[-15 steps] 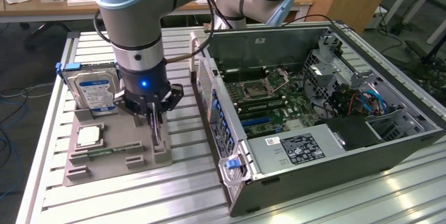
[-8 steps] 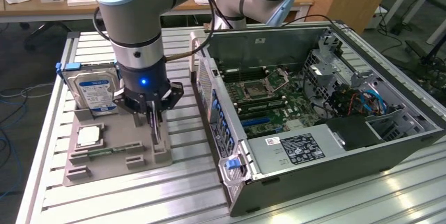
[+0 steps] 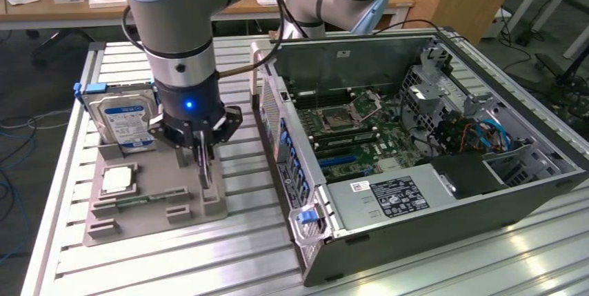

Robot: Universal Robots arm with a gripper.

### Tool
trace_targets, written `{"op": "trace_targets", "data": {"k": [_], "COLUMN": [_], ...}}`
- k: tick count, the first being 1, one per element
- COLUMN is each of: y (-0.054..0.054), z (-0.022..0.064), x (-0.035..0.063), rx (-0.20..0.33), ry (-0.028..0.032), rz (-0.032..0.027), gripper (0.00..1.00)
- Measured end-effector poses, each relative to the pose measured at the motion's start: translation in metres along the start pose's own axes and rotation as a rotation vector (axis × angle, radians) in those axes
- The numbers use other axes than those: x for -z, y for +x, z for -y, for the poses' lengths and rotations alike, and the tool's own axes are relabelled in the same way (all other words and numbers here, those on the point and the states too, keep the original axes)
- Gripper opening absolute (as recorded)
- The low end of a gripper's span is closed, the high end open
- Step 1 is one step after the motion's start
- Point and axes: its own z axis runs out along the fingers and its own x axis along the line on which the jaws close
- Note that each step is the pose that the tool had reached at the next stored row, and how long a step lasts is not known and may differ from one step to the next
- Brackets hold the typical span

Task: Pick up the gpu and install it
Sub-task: 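Pick up the gpu and move the gpu toward the slot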

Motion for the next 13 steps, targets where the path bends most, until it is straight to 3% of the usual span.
{"op": "trace_targets", "data": {"k": [13], "y": [-0.0003], "z": [-0.0004], "x": [0.0095], "rx": [0.0], "ry": [0.0], "rz": [-0.0001], "gripper": [0.28]}}
